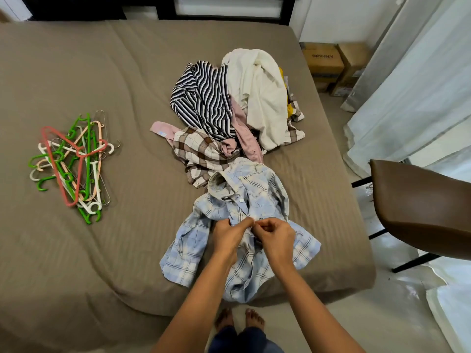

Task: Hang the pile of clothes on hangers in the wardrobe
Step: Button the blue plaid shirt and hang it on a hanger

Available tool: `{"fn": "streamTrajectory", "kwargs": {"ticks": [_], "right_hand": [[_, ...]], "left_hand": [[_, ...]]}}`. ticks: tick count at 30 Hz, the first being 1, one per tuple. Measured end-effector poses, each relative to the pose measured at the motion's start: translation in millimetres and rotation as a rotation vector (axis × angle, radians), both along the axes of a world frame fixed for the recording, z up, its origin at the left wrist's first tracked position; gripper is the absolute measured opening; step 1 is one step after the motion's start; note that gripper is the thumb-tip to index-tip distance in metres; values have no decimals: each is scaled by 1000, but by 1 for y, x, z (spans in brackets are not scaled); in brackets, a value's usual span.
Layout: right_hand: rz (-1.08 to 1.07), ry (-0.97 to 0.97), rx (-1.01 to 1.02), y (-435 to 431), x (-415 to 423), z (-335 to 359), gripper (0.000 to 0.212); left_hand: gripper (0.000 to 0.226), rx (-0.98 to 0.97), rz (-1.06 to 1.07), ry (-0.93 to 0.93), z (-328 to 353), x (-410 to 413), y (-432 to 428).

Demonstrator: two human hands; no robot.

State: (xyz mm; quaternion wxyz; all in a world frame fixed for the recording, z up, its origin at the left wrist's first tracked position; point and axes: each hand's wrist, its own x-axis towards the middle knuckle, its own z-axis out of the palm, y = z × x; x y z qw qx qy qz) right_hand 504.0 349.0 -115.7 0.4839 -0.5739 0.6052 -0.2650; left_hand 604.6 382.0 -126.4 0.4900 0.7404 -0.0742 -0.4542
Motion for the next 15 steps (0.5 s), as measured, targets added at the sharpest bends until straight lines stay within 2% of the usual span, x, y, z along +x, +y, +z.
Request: {"fn": "streamTrajectory", "kwargs": {"ticks": [6, 8, 9, 10, 12, 15], "right_hand": [[132, 343, -506, 20, 8, -6, 12], [145, 372, -606, 21, 8, -10, 13], [131, 324, -579, 20, 7, -11, 12], [99, 229, -493, 17, 7, -8, 12], [40, -26, -162, 10, 5, -1, 13], [-82, -381, 545, -9, 2, 10, 16]], "left_hand": [[17, 31, 80, 124, -12, 0, -5], [16, 13, 63, 125, -13, 2, -6], [16, -12, 41, 120, -14, 4, -6], [18, -36, 8, 121, -11, 6, -4], [25, -98, -52, 136, -9, 11, 0], [46, -184, -161, 149, -8, 21, 7]]}}
